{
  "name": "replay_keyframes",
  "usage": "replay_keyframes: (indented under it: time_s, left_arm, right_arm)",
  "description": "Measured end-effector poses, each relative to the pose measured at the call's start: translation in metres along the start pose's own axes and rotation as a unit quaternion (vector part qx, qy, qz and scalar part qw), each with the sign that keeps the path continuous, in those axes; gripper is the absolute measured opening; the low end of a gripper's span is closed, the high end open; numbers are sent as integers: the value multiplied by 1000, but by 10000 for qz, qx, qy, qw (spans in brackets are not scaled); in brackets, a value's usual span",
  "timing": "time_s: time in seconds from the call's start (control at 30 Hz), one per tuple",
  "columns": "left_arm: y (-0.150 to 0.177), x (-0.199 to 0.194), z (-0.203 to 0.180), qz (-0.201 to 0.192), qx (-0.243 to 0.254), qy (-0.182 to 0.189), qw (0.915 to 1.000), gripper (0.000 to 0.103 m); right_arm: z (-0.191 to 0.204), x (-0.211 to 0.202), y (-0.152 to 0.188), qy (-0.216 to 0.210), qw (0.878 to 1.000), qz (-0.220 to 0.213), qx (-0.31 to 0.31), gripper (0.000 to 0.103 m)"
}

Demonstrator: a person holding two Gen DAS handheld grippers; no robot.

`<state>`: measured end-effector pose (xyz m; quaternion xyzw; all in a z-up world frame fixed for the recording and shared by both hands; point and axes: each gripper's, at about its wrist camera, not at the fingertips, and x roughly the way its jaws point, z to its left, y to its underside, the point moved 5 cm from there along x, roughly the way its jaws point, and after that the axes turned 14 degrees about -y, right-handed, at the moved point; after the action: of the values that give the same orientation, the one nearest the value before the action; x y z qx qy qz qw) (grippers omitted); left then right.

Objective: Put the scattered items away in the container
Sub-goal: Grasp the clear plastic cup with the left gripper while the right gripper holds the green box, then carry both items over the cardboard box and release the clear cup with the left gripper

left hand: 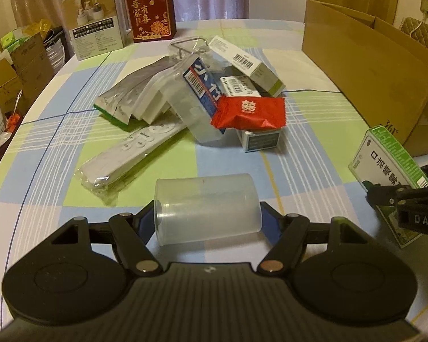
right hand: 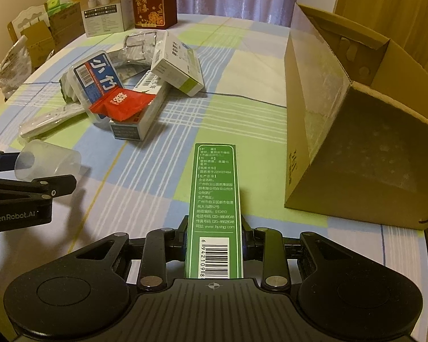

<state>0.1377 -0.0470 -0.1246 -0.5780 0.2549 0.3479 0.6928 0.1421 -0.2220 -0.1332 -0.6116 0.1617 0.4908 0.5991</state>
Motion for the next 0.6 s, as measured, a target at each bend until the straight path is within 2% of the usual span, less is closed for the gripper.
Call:
replay_keyframes:
  time_s: [0.23, 0.6]
  left_arm:
    - [-8, -13, -1, -254, 16, 18, 9997, 69]
    - [-27, -58, -16, -735, 173, 198, 9969, 69]
  right_arm:
    - [9, -23, -8, 71, 9996, -250, -144, 33]
    - [11, -73, -17, 315, 9978, -571, -134, 33]
